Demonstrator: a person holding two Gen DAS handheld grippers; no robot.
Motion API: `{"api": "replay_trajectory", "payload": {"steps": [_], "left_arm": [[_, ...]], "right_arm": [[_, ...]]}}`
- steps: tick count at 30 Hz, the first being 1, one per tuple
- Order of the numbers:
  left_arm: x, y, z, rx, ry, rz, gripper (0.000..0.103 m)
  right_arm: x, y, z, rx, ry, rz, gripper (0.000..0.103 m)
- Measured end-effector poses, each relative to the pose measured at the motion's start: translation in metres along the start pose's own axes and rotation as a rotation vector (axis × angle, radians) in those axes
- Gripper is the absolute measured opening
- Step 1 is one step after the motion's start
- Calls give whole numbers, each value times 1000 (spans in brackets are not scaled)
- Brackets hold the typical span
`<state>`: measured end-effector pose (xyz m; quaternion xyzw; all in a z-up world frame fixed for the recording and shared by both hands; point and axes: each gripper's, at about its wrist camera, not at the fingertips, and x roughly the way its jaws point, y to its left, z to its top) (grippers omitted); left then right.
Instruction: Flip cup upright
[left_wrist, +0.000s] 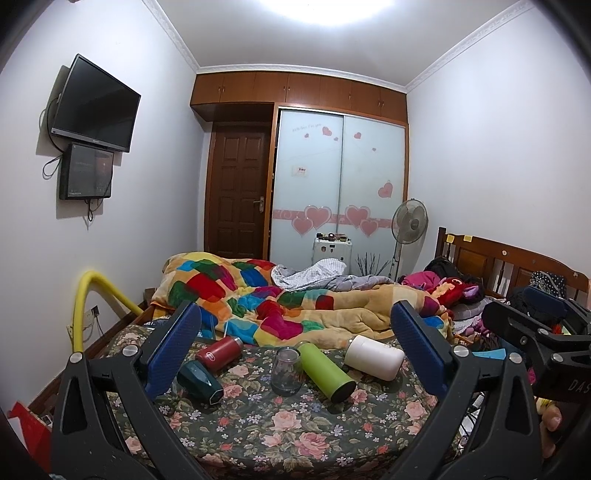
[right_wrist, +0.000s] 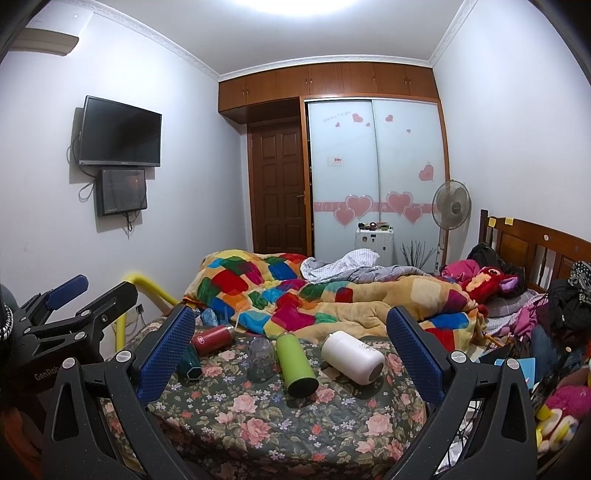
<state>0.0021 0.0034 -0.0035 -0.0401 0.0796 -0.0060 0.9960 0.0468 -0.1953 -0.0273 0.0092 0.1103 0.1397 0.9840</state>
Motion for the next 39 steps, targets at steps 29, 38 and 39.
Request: {"api": "replay_trajectory", "payload": {"steps": [29, 38, 39], "left_arm": [[147, 67, -88, -57, 337, 155, 103], [180, 85, -125, -98, 448, 183, 103], [182, 85, -127, -101, 452, 183, 103]], "right_arm": [[166, -21, -60, -57, 442, -21, 103], [284, -18, -103, -138, 750, 83, 101], [296, -18, -108, -142, 783, 90, 101]]}}
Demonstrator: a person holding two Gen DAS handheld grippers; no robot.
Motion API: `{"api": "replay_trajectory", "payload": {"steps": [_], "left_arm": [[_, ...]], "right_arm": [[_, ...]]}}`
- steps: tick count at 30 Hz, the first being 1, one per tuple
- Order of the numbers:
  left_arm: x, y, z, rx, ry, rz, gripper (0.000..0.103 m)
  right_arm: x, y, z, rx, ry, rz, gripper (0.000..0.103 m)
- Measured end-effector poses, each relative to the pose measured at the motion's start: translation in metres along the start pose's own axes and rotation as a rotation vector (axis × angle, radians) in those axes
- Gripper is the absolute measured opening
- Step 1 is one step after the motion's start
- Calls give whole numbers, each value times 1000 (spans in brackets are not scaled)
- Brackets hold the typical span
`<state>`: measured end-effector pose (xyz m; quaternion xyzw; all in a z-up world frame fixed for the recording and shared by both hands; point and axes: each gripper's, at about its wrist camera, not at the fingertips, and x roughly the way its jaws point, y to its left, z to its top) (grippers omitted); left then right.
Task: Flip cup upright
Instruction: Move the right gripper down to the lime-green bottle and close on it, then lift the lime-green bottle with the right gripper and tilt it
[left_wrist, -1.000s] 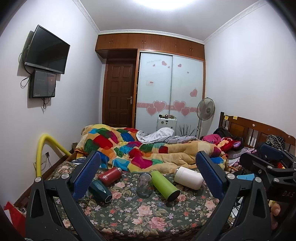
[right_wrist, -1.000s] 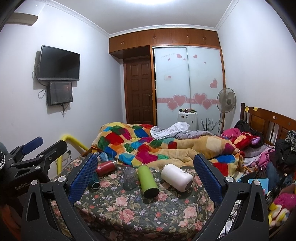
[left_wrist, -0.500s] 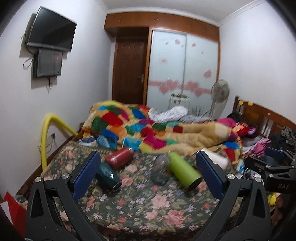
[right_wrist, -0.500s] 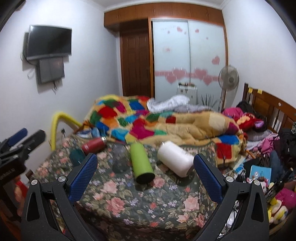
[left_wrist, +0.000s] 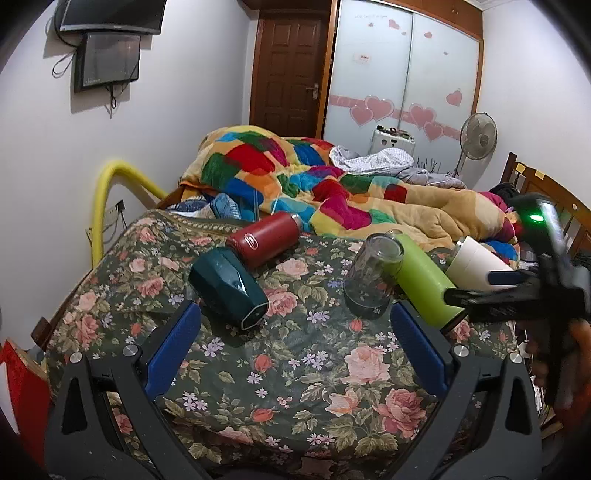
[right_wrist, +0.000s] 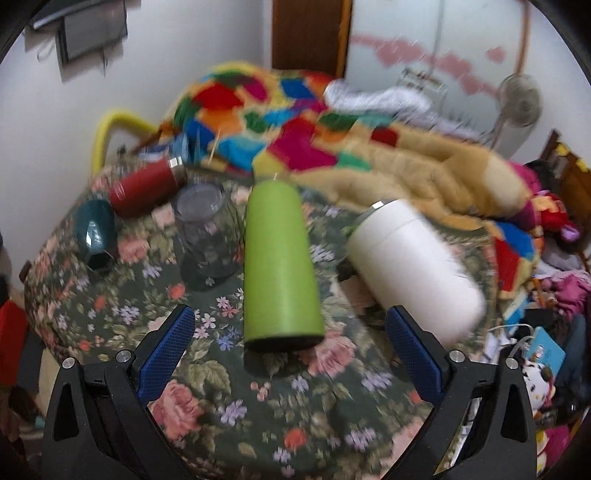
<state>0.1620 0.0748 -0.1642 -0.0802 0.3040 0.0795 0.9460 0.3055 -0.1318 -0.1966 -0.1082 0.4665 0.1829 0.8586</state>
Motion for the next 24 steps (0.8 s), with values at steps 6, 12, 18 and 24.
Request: {"api": "replay_trajectory", "payload": {"steps": [6, 12, 18, 24], "left_arm": [[12, 1, -2, -5, 16, 8, 103], [18, 0, -4, 12, 19, 16, 103], [18, 0, -5, 11, 17, 19, 103], [11, 3, -3, 6, 4, 24, 103]], "right_arm": [[49, 0, 20, -41, 139, 35, 85], [76, 4, 27, -56, 224, 59, 68], [93, 4, 34, -61, 261, 43, 62], [92, 1, 35, -43, 268, 48, 62]]}}
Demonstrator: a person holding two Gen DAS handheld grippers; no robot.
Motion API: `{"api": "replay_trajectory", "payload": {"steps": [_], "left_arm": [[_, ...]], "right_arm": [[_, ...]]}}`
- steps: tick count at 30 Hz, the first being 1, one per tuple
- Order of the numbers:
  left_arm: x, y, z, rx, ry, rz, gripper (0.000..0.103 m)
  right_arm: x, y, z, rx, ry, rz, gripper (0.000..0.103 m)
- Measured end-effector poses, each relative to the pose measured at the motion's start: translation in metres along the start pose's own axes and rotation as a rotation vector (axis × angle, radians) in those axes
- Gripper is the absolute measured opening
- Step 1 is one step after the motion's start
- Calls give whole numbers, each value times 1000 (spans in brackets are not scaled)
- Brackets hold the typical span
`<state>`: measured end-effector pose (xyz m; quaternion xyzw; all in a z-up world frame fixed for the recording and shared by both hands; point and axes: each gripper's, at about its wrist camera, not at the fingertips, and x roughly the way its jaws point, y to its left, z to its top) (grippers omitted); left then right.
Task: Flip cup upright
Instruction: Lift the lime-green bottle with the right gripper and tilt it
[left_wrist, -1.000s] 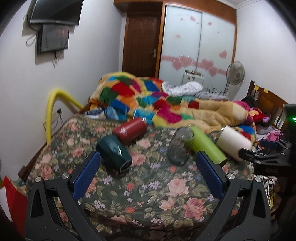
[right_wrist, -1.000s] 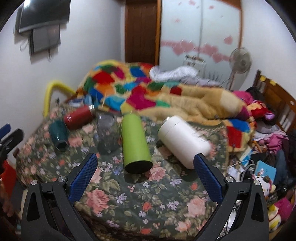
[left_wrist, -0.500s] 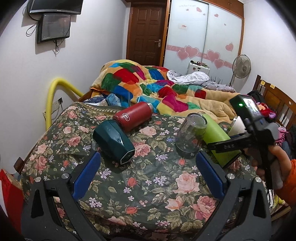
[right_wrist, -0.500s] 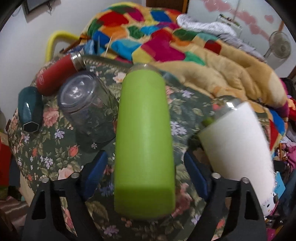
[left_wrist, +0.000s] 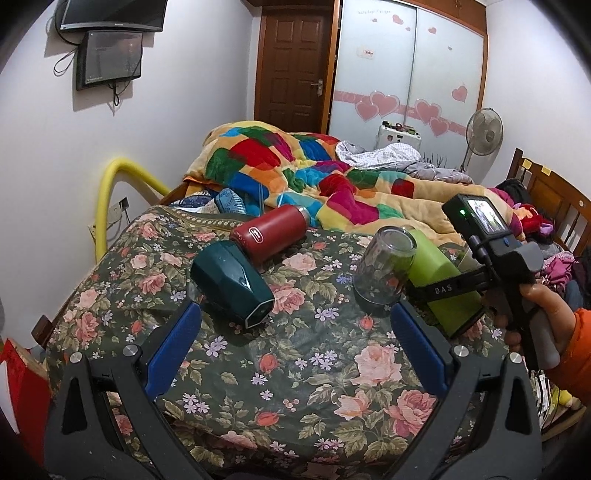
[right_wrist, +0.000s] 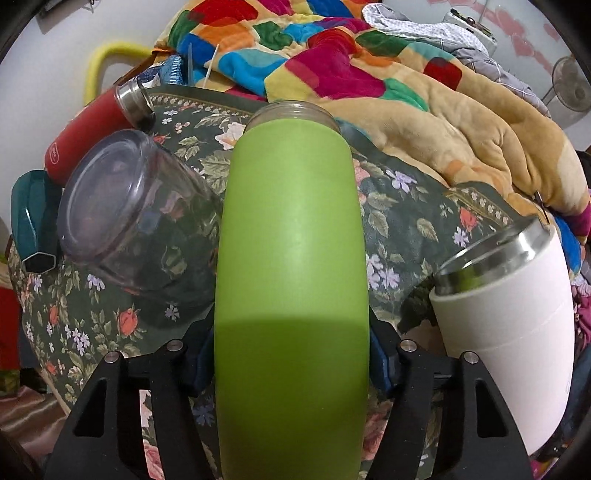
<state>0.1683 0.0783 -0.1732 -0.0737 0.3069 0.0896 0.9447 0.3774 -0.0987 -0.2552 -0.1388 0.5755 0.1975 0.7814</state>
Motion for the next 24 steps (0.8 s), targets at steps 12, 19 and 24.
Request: {"api": "replay_trajectory", "payload": {"steps": [12, 19, 24], "left_arm": [[-35, -9, 9, 6, -51, -29, 103], [-58, -15, 11, 11, -85, -36, 103], [-68, -14, 10, 2, -93, -34, 103]], "right_arm": [[-68, -3, -31, 18, -113, 24, 62], [-121, 18, -51, -52, -223, 3, 62], [-138, 43, -68, -131, -265, 34, 62]]}}
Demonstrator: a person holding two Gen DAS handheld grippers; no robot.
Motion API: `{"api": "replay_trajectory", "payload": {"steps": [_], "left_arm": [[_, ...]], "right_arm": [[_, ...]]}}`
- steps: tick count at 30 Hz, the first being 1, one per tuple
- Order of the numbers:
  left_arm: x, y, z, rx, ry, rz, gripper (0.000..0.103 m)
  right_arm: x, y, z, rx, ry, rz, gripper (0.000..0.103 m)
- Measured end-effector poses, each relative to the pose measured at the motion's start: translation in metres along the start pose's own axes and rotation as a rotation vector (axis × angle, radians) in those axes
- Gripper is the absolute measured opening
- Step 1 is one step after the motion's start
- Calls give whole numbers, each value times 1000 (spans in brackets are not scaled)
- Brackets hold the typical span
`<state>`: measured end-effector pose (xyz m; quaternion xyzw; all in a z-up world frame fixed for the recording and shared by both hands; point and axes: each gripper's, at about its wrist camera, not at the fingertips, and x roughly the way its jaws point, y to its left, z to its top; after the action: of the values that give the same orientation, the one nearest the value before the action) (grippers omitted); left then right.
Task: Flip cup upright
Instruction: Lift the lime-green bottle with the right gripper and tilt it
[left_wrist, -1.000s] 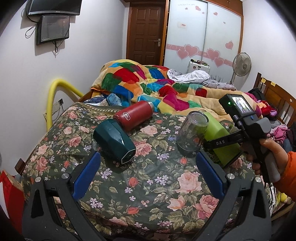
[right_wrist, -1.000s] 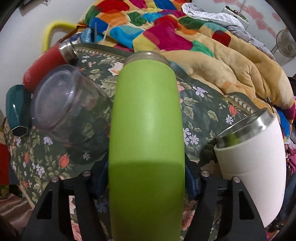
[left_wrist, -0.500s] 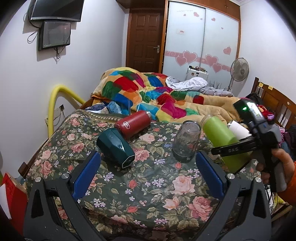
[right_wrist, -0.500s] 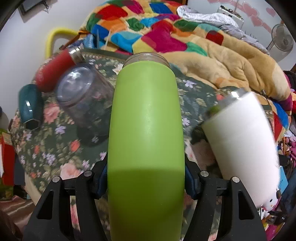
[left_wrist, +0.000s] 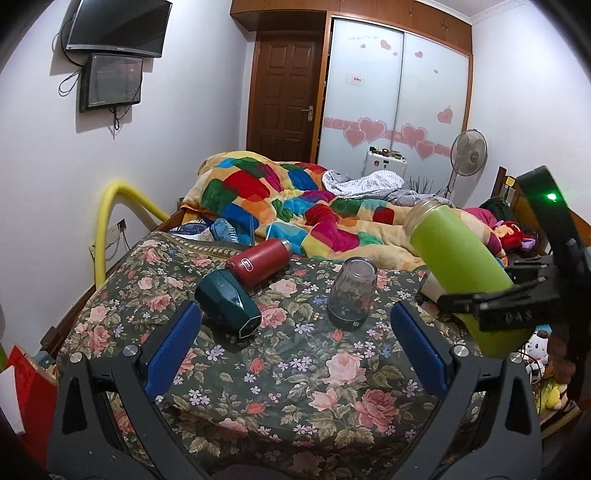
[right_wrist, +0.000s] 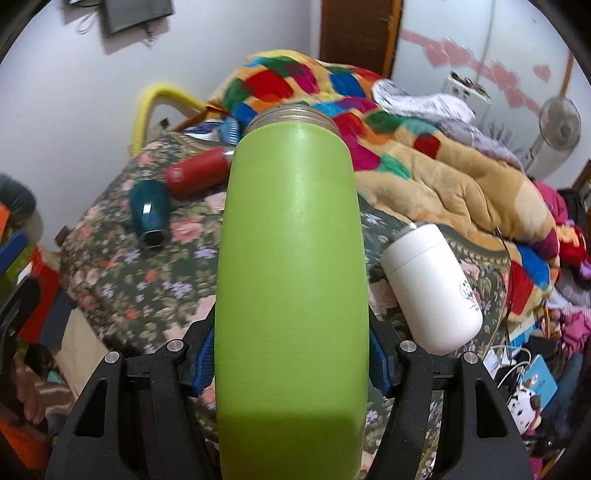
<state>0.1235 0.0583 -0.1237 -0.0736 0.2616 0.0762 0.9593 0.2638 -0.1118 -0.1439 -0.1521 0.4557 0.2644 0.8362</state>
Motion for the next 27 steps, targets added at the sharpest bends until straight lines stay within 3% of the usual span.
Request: {"api": "replay_trajectory", "payload": {"steps": [5, 12, 17, 27], "left_arm": [[-1, 2, -2, -13, 15, 3, 103], [8, 8, -6, -25, 49, 17, 103], [21, 13, -11, -36, 87, 18, 103], [50, 15, -23, -56, 165, -3, 103]], "right_arm": [[6, 24, -13, -47, 4, 69, 62], [63, 43, -23, -61, 100, 140, 62], [111, 44, -34, -70, 190, 125, 62], [136, 40, -42, -82, 255, 60, 62]]}}
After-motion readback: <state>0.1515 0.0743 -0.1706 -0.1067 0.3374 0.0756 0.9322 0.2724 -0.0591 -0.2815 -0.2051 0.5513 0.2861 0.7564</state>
